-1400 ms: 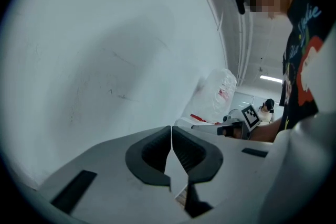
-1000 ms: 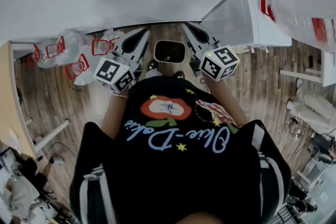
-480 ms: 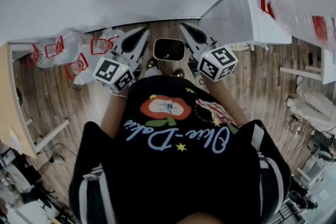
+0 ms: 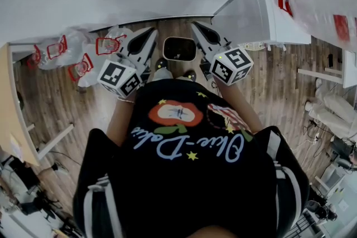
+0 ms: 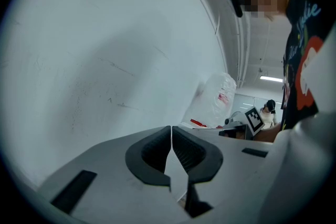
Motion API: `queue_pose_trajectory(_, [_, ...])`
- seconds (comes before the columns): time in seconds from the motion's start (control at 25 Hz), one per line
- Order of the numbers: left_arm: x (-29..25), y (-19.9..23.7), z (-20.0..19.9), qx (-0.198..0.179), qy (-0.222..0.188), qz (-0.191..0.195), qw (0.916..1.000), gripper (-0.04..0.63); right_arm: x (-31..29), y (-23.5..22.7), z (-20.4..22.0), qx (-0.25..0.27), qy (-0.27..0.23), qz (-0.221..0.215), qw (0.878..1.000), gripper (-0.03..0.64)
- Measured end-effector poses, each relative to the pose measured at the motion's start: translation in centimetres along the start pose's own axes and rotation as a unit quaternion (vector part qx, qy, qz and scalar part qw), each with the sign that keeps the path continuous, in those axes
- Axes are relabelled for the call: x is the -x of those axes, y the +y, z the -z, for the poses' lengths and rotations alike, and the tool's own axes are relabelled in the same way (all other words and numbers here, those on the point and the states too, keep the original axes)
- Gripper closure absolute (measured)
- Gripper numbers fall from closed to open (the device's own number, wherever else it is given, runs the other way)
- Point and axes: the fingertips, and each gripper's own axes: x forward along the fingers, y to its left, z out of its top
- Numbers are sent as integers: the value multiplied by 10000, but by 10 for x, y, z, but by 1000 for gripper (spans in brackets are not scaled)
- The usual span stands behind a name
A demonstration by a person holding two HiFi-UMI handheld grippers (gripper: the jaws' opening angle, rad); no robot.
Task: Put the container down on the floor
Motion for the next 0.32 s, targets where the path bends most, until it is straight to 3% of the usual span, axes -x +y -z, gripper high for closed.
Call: queue_pose_trajectory(0.32, [1,-1,-1,48,-8,38,10000,586,0,0,0,-3,-20,17,10000,618])
